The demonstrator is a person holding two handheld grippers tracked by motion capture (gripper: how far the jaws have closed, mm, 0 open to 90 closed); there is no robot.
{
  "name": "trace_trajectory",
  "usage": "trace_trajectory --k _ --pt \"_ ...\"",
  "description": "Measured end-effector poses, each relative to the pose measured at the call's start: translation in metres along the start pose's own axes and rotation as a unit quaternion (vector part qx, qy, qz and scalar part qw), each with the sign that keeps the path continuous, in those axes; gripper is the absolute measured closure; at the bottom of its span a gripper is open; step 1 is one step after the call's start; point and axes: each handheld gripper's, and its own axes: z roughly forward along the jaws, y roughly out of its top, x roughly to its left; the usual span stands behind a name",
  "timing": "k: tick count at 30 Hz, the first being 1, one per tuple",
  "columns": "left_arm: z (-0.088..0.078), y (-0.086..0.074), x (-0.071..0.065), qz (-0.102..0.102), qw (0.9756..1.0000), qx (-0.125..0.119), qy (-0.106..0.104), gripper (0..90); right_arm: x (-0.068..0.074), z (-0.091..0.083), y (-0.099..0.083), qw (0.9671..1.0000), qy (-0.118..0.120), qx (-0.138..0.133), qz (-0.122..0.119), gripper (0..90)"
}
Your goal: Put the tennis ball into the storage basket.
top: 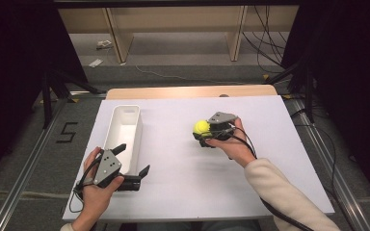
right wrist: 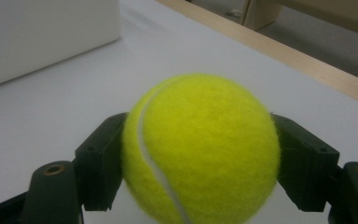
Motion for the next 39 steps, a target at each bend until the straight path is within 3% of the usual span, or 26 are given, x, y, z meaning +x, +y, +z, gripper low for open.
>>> trace_trajectory --k 39 --pt "0.000 0.000 0.000 0.000 1.0000 0.000 0.000 0.0 0.004 -0.011 0.015 0.9997 0.002 -0.025 -0.005 26.5"
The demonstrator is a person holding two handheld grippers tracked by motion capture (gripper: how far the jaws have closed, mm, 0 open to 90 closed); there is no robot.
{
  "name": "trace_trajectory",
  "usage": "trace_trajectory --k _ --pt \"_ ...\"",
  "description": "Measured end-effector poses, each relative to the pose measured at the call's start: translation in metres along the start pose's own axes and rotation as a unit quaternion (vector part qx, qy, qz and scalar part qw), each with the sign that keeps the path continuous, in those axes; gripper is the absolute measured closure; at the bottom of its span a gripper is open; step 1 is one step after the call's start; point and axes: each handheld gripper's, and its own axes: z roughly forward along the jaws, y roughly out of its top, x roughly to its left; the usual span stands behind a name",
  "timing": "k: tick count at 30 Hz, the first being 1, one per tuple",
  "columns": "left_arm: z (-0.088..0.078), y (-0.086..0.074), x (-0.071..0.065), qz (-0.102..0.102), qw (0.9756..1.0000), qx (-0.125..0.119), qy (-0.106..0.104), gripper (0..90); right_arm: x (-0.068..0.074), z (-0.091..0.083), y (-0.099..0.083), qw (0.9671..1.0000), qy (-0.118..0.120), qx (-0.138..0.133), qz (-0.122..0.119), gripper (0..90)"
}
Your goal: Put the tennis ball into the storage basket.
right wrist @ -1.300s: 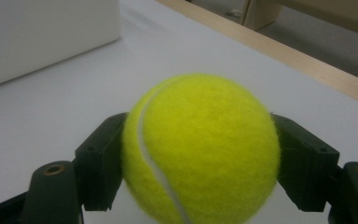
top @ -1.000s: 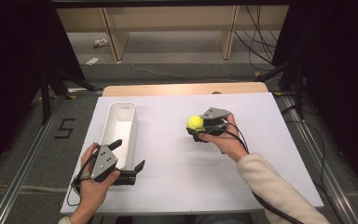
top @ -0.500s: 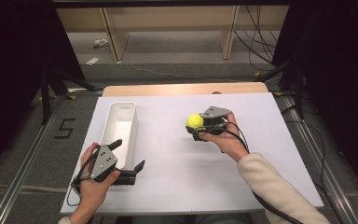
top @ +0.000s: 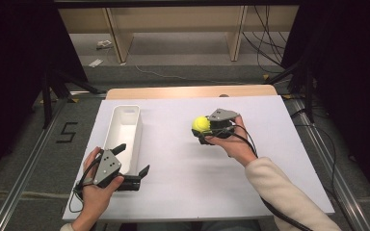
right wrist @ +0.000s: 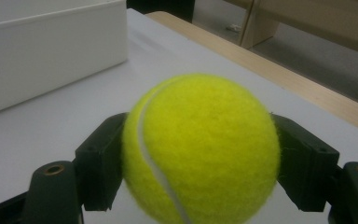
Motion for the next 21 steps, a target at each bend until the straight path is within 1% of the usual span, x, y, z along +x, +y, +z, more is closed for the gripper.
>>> trace_trajectory --k 10,21 --pt "0.0002 0.0000 0.0000 0.001 1.0000 0.001 0.000 0.0 0.0025 -0.0032 0.0059 1.0000 0.002 -0.008 -0.001 26.5" --pt "0.0002 -0.0001 0.0000 0.000 1.0000 0.001 0.000 0.0 0.0046 -0.0016 0.0087 0.9999 0.005 -0.013 -0.002 26.6"
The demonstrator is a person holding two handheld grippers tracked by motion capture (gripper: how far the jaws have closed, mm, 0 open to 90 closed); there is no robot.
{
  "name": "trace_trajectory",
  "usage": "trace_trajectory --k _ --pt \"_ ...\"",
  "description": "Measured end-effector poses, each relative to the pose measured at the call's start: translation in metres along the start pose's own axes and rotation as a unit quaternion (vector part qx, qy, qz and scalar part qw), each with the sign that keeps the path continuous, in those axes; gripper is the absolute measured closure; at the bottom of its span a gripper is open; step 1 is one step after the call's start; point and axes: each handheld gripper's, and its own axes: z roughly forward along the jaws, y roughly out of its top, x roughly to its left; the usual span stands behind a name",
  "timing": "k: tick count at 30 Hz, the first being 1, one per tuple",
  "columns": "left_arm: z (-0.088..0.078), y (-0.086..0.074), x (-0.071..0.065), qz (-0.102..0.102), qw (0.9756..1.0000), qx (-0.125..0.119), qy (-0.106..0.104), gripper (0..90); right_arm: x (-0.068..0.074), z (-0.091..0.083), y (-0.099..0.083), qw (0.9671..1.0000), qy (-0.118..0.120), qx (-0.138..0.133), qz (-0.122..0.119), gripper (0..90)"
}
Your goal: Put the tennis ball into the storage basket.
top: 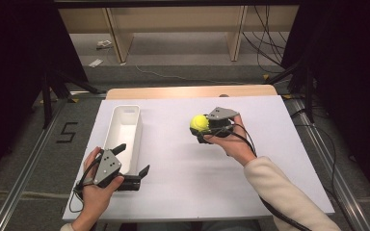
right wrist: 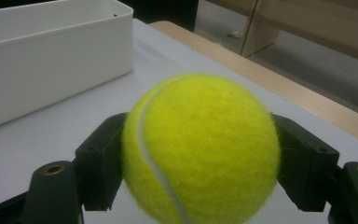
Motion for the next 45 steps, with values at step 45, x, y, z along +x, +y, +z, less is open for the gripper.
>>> trace_trajectory --k 45 --pt "0.000 0.000 0.000 -0.001 1.0000 0.000 0.000 0.0 0.019 0.012 0.019 0.9996 0.021 -0.018 -0.008 26.6"
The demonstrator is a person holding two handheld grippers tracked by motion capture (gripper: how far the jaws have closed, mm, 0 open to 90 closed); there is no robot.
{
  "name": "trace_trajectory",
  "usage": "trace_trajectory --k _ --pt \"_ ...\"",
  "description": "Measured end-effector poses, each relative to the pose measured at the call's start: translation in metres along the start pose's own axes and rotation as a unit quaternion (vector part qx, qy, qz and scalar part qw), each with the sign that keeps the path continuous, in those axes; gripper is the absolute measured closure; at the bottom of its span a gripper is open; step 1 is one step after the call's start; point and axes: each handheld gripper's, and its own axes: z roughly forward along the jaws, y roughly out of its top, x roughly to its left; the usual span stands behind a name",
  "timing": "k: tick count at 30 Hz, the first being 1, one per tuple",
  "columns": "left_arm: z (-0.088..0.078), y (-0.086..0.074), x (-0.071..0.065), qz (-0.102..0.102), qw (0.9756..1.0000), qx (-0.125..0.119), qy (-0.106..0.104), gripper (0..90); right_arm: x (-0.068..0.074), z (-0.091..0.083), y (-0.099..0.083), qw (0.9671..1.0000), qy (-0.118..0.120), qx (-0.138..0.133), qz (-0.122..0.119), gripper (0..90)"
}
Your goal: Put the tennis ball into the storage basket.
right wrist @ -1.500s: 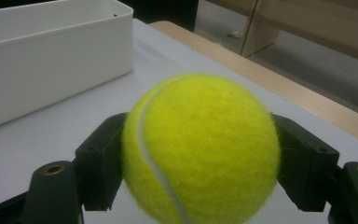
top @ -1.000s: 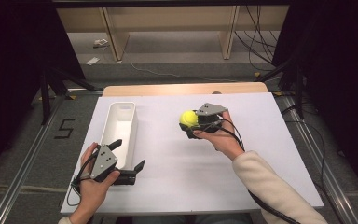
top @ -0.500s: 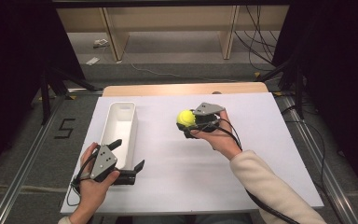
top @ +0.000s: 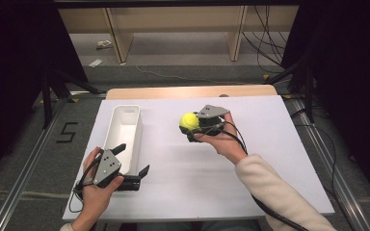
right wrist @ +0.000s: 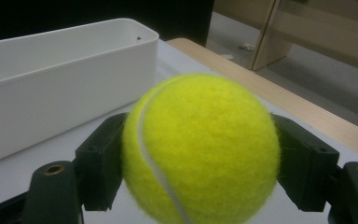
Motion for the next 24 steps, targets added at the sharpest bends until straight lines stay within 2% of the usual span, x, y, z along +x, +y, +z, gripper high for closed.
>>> trace_trajectory --k 24 --pt "0.0001 0.0000 0.0001 0.001 1.0000 0.000 0.000 0.0 0.0079 0.0073 0.0064 0.9999 0.010 -0.004 -0.004 26.6"
